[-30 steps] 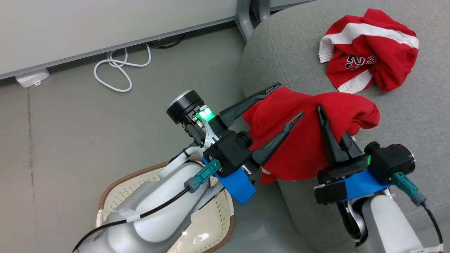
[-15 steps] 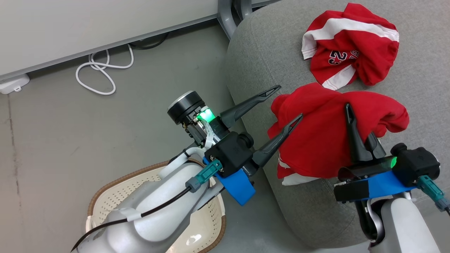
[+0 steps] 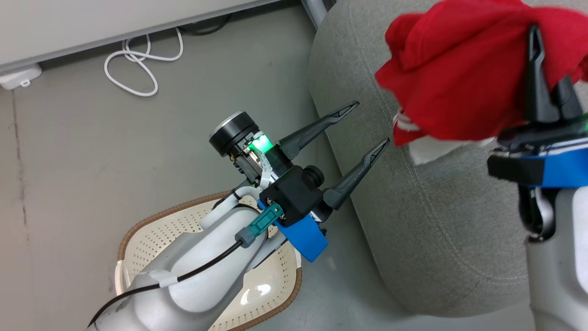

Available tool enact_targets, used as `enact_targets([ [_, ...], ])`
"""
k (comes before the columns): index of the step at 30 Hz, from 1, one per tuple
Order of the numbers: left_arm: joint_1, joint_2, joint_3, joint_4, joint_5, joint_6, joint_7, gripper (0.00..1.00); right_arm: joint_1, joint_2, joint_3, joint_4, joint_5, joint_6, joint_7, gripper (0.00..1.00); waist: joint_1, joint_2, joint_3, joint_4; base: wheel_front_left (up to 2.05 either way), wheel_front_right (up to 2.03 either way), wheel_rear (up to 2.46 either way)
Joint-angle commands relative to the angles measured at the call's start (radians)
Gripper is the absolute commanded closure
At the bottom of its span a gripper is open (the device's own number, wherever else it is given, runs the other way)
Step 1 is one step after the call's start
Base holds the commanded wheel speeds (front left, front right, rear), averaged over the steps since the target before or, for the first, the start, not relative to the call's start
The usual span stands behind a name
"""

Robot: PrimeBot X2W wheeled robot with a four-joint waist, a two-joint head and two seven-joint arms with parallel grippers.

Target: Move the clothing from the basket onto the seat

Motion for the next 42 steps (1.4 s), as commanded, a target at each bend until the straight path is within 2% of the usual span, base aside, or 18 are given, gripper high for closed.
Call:
enact_targets([
  [1,-0.023,0.005,0.004,-0.004,0.008,0.004,-0.003,0.0,-0.049,-0.017,-0.013,-0.013,-0.011,0.0,-0.003,1.0,0.0,-0.0001,0.034,0.019,0.0,0.0,0.0],
  [8,-0.062,0.009,-0.003,-0.012,0.017,0.001,-0.003,0.0,-0.255,-0.107,-0.148,-0.051,-0.026,0.0,-0.003,1.0,0.0,-0.0001,0.148,0.063,0.0,0.0,0.0],
  [13,-0.089,0.003,-0.011,-0.019,0.025,0.0,-0.003,0.0,-0.379,-0.198,-0.231,-0.032,-0.039,0.0,-0.003,1.0,0.0,-0.0001,0.217,0.091,0.0,0.0,0.0],
  [20,-0.124,0.0,-0.011,-0.03,0.031,-0.001,-0.003,0.0,-0.485,-0.298,-0.318,0.056,-0.053,0.0,-0.003,1.0,0.0,-0.0001,0.291,0.12,0.0,0.0,0.0],
  [26,-0.137,0.006,-0.009,-0.032,0.033,-0.002,-0.003,0.0,-0.486,-0.342,-0.341,0.176,-0.074,0.0,-0.003,1.0,0.0,-0.0001,0.327,0.129,0.0,0.0,0.0],
  [42,-0.146,0.01,-0.001,-0.032,0.028,-0.002,-0.003,0.0,-0.343,-0.257,-0.402,0.489,-0.122,0.0,-0.003,1.0,0.0,-0.0001,0.345,0.142,0.0,0.0,0.0],
])
